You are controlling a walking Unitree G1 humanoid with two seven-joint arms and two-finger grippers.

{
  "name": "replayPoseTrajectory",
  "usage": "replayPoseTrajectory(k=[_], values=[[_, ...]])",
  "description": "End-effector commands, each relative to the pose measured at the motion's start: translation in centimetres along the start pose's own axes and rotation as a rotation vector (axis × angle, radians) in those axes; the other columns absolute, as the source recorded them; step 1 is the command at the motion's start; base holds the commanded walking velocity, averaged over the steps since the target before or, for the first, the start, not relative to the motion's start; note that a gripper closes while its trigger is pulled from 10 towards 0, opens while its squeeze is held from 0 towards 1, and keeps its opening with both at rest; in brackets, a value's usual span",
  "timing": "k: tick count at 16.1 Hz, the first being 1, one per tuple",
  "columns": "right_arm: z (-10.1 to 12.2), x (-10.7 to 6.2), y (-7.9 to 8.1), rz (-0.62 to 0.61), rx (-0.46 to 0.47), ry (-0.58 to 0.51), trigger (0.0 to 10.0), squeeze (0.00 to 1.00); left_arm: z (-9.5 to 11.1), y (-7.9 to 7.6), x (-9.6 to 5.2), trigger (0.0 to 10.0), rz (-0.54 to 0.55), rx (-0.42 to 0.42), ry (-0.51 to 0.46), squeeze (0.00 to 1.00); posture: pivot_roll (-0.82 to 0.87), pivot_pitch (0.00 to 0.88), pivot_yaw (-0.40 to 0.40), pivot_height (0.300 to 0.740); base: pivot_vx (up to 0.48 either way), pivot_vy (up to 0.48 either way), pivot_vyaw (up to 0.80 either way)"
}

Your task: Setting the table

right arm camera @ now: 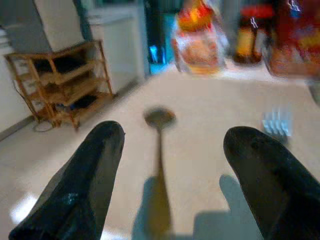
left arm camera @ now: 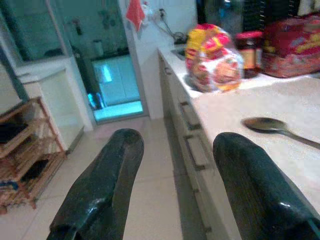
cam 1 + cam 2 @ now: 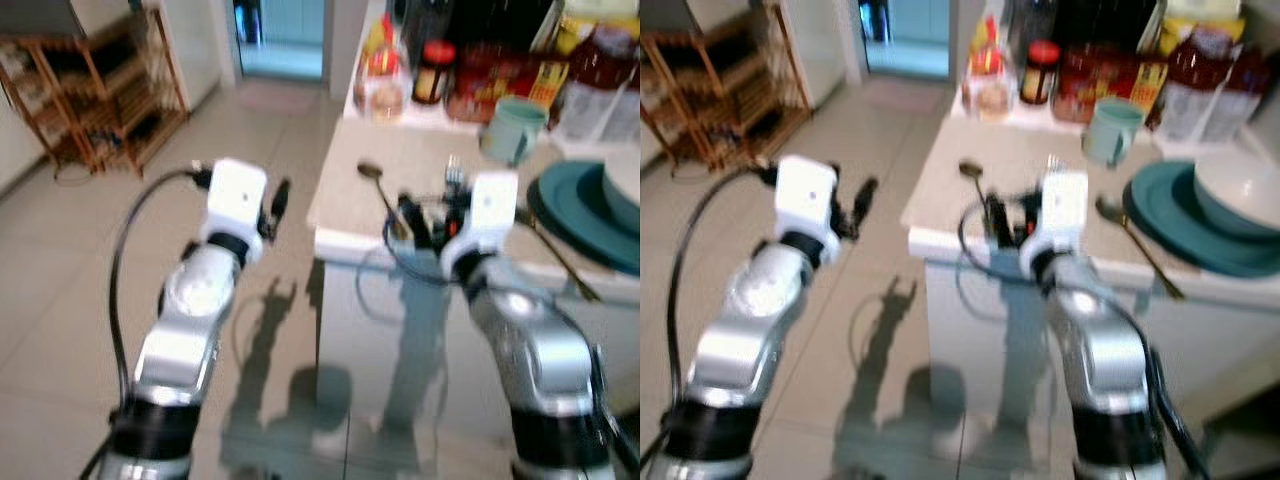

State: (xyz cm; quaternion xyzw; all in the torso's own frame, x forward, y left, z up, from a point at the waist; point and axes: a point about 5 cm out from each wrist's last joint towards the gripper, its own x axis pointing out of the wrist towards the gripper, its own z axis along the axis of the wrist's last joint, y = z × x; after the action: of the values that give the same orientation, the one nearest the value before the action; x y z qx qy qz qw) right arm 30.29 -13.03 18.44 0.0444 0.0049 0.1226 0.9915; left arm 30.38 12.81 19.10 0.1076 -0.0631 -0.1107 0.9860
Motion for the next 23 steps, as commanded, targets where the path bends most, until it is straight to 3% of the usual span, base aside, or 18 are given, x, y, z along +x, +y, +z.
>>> replayPoseTrajectory(k=[1, 6, 9, 10, 15, 17, 23], values=[[0.3, 0.4, 0.9, 0.028, -0.004, 0.002, 10.0, 0.0, -0.1, 1.0, -0.2, 10.0, 0.033, 0.009, 0.01, 0.0, 0.12, 0.049, -0.035, 0.74, 0.315, 0.0, 0.0], [0.6, 0.2, 0.4, 0.014, -0.022, 0.019, 10.0, 0.0, -1.0, 0.6, -2.0, 10.0, 0.046, 0.006, 0.049, 0.0, 0.11, 0.12, -0.05, 0.74, 0.302, 0.0, 0.0], [0.4, 1.2, 0.4, -0.022, -0.004, 0.078, 10.0, 0.0, -0.2, 0.6, -2.0, 10.0, 0.002, 0.028, -0.008, 0.0, 0.11, 0.155, -0.086, 0.74, 0.0, 0.0, 0.0], [0.1, 1.4, 0.6, 0.021, 0.062, 0.102, 10.0, 0.0, -0.1, 0.8, -2.5, 10.0, 0.002, 0.038, -0.012, 0.0, 0.13, 0.159, -0.099, 0.74, 0.0, 0.0, 0.0], [-0.4, 3.4, 0.0, 0.011, -0.042, 0.198, 10.0, 0.0, -0.9, -0.1, -4.7, 10.0, -0.145, 0.103, 0.021, 0.0, 0.15, 0.118, -0.138, 0.74, 0.0, 0.0, 0.0], [0.1, 5.2, 0.4, 0.065, 0.001, 0.279, 10.0, 0.0, -1.3, 0.5, -5.3, 10.0, -0.202, 0.152, 0.047, 0.0, 0.15, 0.083, -0.15, 0.74, 0.0, 0.0, 0.0], [-0.2, 7.0, -0.4, 0.037, -0.029, 0.394, 10.0, 0.0, -1.0, -1.5, -5.0, 10.0, -0.347, 0.143, 0.033, 0.0, 0.14, 0.046, -0.16, 0.74, 0.0, 0.0, 0.0]])
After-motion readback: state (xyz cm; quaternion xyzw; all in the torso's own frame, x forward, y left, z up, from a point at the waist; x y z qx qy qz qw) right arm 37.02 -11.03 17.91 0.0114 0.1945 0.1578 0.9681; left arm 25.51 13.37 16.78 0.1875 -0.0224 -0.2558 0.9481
